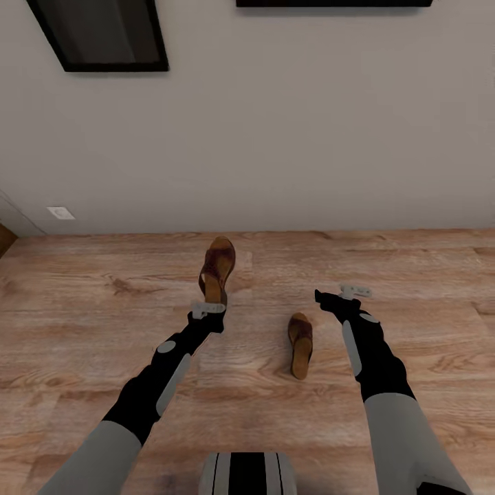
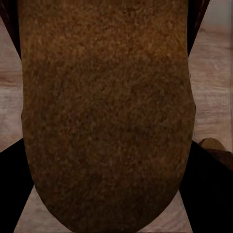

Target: Pick up the two gym shoes and the two sandals from the corridor floor and place them onto the hallstand (shoe rack) in the corridor, making sure they are on the rack and not on the floor. Arrange them so the two gym shoes are next to each other and the two sandals are next to each other.

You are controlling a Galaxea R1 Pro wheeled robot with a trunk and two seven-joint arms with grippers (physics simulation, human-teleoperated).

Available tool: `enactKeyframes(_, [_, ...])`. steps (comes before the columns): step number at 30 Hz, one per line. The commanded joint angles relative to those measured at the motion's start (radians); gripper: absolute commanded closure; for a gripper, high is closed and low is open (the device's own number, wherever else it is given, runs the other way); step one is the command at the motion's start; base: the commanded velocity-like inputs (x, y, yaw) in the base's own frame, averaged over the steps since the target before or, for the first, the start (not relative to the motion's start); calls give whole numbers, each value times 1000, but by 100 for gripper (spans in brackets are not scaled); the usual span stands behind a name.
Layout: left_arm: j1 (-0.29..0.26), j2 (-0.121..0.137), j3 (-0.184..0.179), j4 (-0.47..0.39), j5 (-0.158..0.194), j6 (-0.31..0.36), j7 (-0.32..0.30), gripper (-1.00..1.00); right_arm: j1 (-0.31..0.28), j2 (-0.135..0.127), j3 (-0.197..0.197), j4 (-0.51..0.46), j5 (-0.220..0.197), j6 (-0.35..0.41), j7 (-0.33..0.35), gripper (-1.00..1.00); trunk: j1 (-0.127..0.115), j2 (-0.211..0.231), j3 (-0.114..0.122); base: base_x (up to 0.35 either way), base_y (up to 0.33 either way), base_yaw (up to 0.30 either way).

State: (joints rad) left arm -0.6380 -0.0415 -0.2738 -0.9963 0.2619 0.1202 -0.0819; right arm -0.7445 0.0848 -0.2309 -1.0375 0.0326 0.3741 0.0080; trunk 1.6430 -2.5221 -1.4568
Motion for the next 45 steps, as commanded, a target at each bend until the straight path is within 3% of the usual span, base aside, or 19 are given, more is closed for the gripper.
enactKeyframes(1, [0,0,0,-4,10,9,-2,100,-1,1,-2,-1,4,5,0,-100,0,0,0,137,329,-73])
enactKeyframes(38, [3,-6,-4,-38,8,23,-4,100,2,-3,-4,48,6,-3,-5,-100,0,0,0,-48,71,-3])
enactKeyframes(42, [3,-6,-4,-38,8,22,-4,100,3,-3,-5,241,3,-187,-5,-100,0,0,0,0,14,0])
enactKeyframes(44, [3,-6,-4,-38,8,22,-4,100,3,-3,-5,376,2,-359,-5,-100,0,0,0,0,4,0])
enactKeyframes(45, [3,-6,-4,-38,8,22,-4,100,3,-3,-4,466,1,-482,-5,-100,0,0,0,0,2,0])
